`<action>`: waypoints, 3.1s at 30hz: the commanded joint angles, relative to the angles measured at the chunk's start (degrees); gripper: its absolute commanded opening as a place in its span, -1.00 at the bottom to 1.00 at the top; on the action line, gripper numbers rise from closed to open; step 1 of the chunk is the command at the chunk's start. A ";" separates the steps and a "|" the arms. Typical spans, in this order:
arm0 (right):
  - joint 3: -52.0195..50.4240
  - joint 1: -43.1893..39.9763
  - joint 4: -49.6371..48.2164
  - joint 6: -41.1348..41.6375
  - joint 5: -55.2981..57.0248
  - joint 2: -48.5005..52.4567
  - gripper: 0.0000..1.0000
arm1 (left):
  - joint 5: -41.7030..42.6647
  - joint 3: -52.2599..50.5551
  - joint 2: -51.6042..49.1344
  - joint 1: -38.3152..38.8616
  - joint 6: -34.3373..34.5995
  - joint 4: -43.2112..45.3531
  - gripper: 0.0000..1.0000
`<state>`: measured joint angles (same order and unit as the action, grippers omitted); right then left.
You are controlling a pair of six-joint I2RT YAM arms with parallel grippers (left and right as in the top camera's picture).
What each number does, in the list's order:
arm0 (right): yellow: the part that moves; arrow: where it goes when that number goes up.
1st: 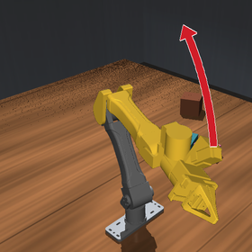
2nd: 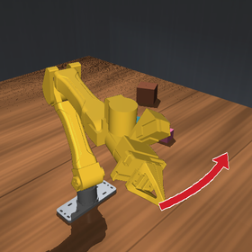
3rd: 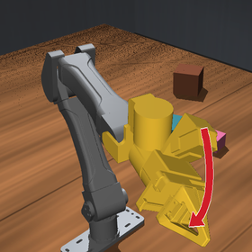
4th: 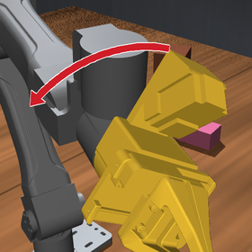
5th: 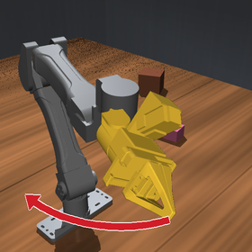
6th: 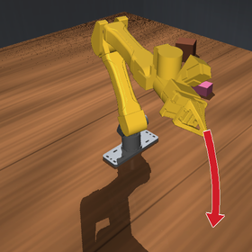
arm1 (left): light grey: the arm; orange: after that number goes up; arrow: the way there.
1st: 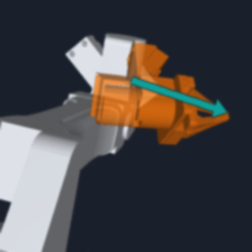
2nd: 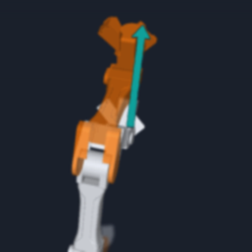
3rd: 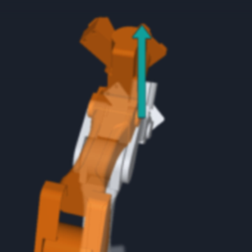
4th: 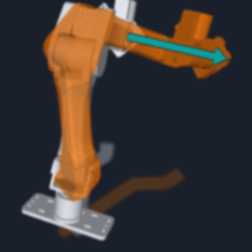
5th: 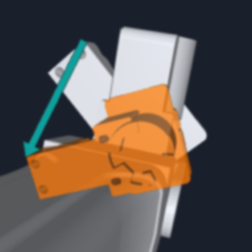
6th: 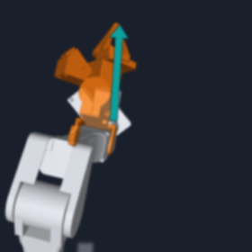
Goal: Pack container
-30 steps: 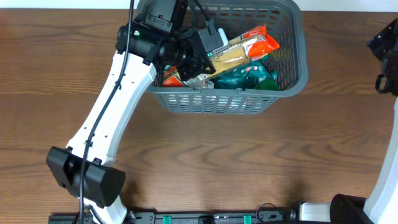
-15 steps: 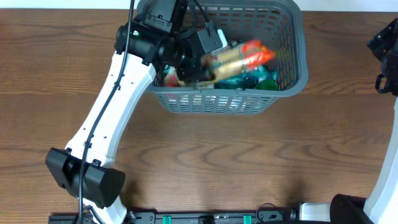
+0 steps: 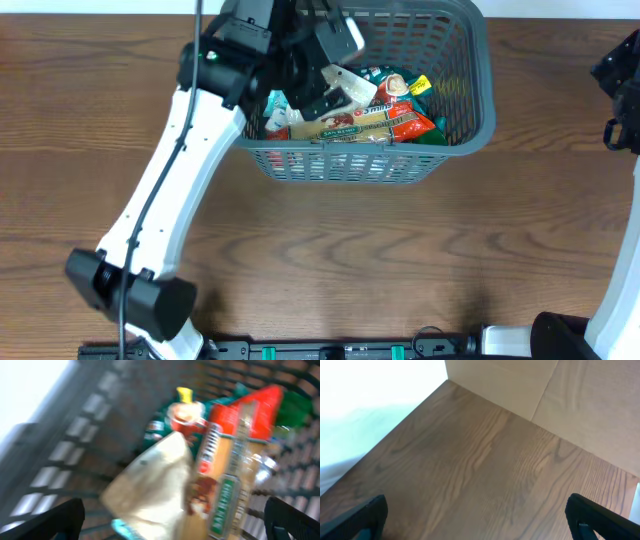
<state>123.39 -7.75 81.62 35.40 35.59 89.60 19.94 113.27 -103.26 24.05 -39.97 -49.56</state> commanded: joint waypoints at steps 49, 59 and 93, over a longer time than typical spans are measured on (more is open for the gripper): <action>0.52 -0.44 0.11 0.57 0.98 0.02 0.99 | -51.04 1.40 24.13 -9.05 46.69 -17.70 0.97; 0.52 -0.44 0.09 0.57 0.98 0.02 0.99 | -50.86 1.38 33.97 -9.05 46.71 -17.70 0.97; 0.52 -0.44 0.11 0.57 0.98 0.02 0.98 | -24.63 -56.04 73.53 -26.67 59.19 15.45 0.97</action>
<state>123.39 -7.75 81.62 35.40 35.59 89.60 -10.31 62.63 -31.99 -2.09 18.35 -36.88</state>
